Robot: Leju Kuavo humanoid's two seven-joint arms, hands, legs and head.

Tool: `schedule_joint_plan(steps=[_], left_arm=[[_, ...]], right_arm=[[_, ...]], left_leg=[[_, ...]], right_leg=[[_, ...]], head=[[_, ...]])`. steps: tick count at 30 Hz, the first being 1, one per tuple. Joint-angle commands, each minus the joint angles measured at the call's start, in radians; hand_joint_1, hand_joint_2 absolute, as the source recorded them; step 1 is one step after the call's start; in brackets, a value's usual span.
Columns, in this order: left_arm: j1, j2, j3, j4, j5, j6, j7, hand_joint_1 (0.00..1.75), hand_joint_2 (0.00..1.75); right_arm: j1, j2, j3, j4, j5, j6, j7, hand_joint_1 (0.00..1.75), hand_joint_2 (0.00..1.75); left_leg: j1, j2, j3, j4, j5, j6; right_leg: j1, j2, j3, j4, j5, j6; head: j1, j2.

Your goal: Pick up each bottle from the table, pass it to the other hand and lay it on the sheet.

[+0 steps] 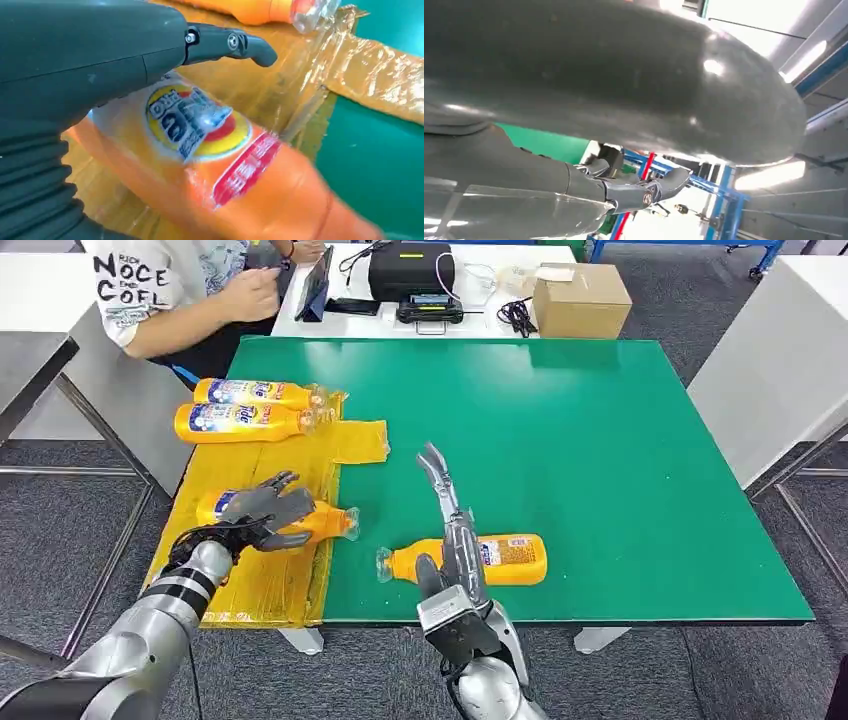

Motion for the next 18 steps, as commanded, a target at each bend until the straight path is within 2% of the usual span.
schedule_joint_plan(steps=[1, 5, 8, 15, 17, 18], left_arm=[[0.067, 0.006, 0.202, 0.102, 0.202, -0.162, -0.038, 0.0, 0.0], [0.078, 0.001, 0.278, 0.09, 0.336, -0.216, -0.074, 0.0, 0.0], [0.082, -0.004, 0.27, 0.049, 0.379, -0.201, -0.127, 0.0, 0.0], [0.079, -0.008, 0.266, 0.047, 0.379, -0.2, -0.125, 0.0, 0.0], [0.098, -0.015, 0.236, -0.001, 0.403, -0.147, -0.196, 0.0, 0.0], [0.112, -0.026, 0.227, -0.042, 0.425, -0.078, -0.252, 0.0, 0.0]], right_arm=[[-0.052, 0.003, -0.031, 0.167, -0.021, -0.007, 0.005, 0.0, 0.0], [-0.056, -0.002, -0.027, 0.195, -0.025, -0.015, 0.008, 0.0, 0.0], [-0.062, -0.013, -0.029, 0.197, -0.018, -0.027, 0.01, 0.0, 0.0], [-0.063, -0.016, -0.031, 0.196, -0.018, -0.027, 0.01, 0.0, 0.0], [-0.069, -0.031, -0.027, 0.196, 0.037, -0.051, 0.05, 0.0, 0.0], [-0.08, -0.052, -0.02, 0.208, 0.105, -0.065, 0.102, 0.0, 1.75]], left_leg=[[0.0, 0.005, 0.005, -0.003, 0.0, -0.001], [0.001, 0.008, 0.007, -0.004, -0.001, -0.002], [0.0, 0.005, 0.006, -0.003, 0.0, -0.001], [0.0, 0.004, 0.004, -0.002, 0.0, -0.001], [0.001, 0.005, 0.004, -0.002, 0.0, -0.002], [0.0, 0.004, 0.004, -0.002, 0.0, -0.001]], right_leg=[[0.001, 0.005, 0.003, -0.003, 0.001, -0.002], [0.001, 0.007, 0.004, -0.004, 0.002, -0.003], [0.001, 0.004, 0.004, -0.003, 0.001, -0.002], [0.001, 0.003, 0.002, -0.002, 0.001, -0.001], [0.001, 0.004, 0.002, -0.003, 0.002, -0.002], [0.0, 0.003, 0.002, -0.002, 0.001, -0.001]], head=[[0.0, 0.0], [0.0, 0.0], [0.0, 0.0], [0.0, 0.0], [0.0, 0.0], [0.0, 0.0]])
